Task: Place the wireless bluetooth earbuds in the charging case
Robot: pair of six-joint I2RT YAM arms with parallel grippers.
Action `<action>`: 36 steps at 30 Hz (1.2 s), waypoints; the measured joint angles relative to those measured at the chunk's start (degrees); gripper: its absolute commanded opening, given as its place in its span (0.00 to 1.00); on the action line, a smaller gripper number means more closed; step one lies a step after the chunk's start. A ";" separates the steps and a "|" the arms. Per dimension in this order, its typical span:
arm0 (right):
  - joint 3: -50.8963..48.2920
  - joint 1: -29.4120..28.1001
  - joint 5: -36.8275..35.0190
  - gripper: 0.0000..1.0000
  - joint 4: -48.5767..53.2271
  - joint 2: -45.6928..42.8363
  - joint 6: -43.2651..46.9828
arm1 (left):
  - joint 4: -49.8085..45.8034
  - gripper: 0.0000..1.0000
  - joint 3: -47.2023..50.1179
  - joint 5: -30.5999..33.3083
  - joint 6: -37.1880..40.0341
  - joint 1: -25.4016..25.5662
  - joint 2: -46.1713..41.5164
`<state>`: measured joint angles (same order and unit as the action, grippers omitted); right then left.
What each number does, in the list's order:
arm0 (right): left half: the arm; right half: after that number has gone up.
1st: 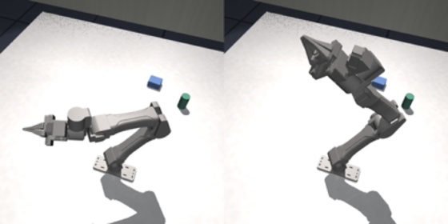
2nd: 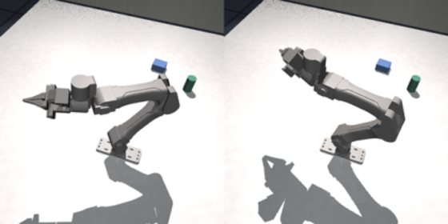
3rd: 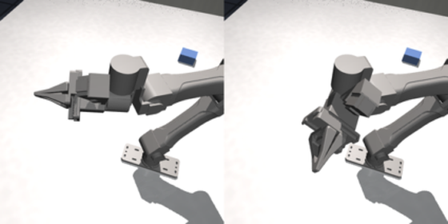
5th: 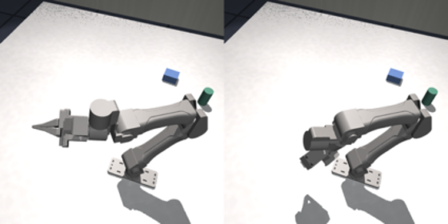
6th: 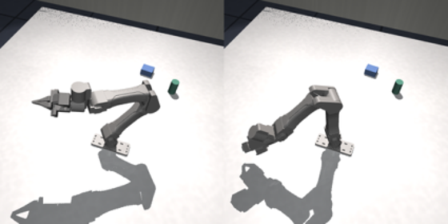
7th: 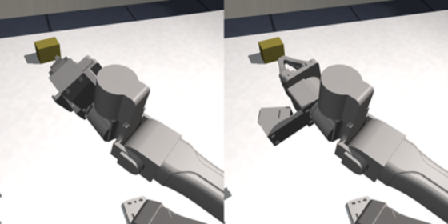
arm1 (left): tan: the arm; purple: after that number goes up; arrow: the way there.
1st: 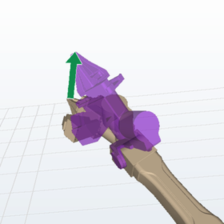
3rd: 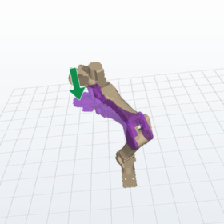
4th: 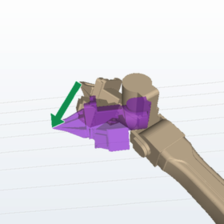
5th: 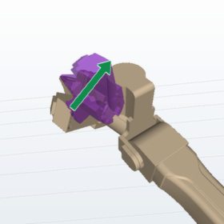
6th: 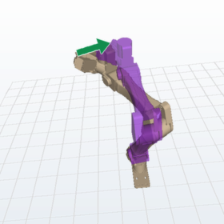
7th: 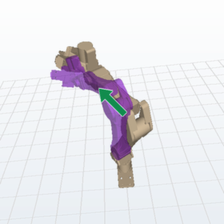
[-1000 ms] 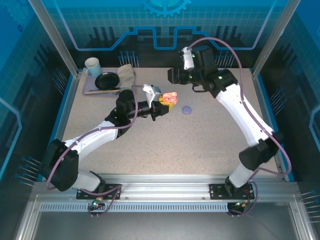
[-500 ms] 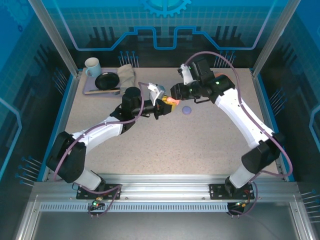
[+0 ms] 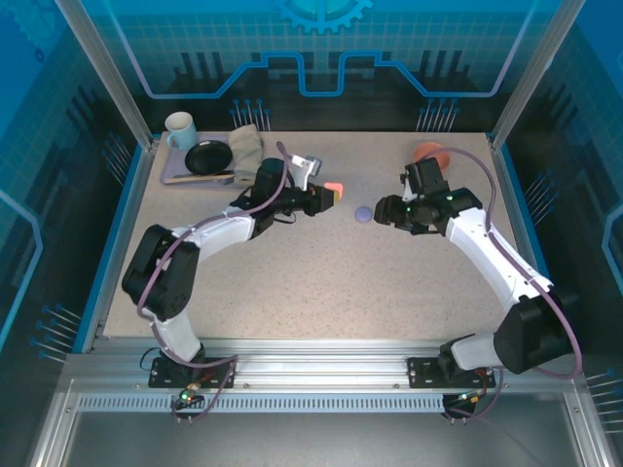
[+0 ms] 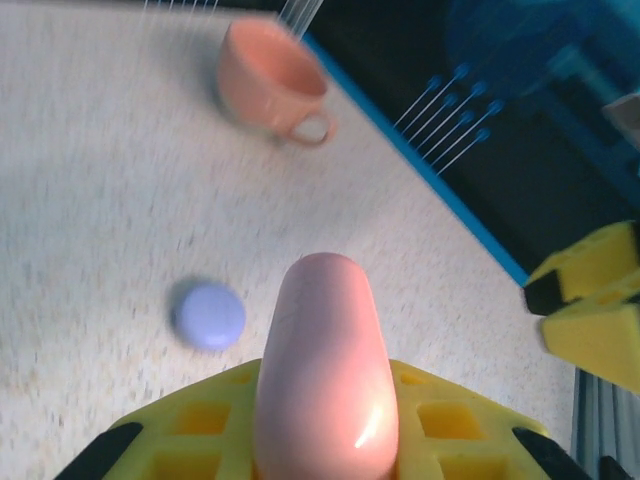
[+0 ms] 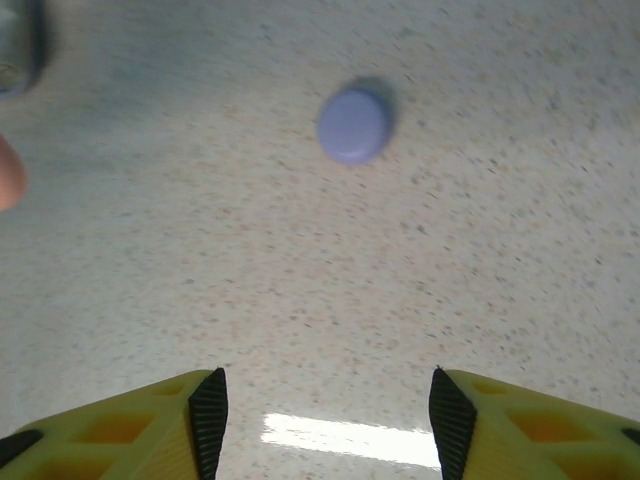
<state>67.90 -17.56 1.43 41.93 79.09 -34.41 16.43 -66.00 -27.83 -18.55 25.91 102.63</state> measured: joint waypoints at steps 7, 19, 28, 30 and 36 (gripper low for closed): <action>-6.23 0.04 -4.09 0.62 -2.40 -1.55 -2.05 | -16.22 0.00 -8.83 -0.02 -8.20 -0.44 12.17; -9.81 2.43 -7.17 0.76 -3.89 -3.69 -2.93 | -35.43 0.48 -19.06 0.20 -9.66 -1.70 20.98; -9.79 4.70 -7.89 1.00 -3.80 -6.67 -1.55 | -43.74 0.99 -19.43 3.41 -7.63 -5.03 16.11; -9.66 5.16 -8.35 1.00 -3.80 -7.52 -0.66 | -46.27 0.99 -19.08 5.88 -6.49 -6.27 12.72; -10.93 5.62 -13.22 1.00 -7.30 -9.53 3.32 | -44.65 0.99 -10.10 17.29 -1.44 -7.80 -8.00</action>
<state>56.97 -11.94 -11.79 34.63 69.56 -31.09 -28.23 -76.09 -10.55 -19.99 18.11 94.63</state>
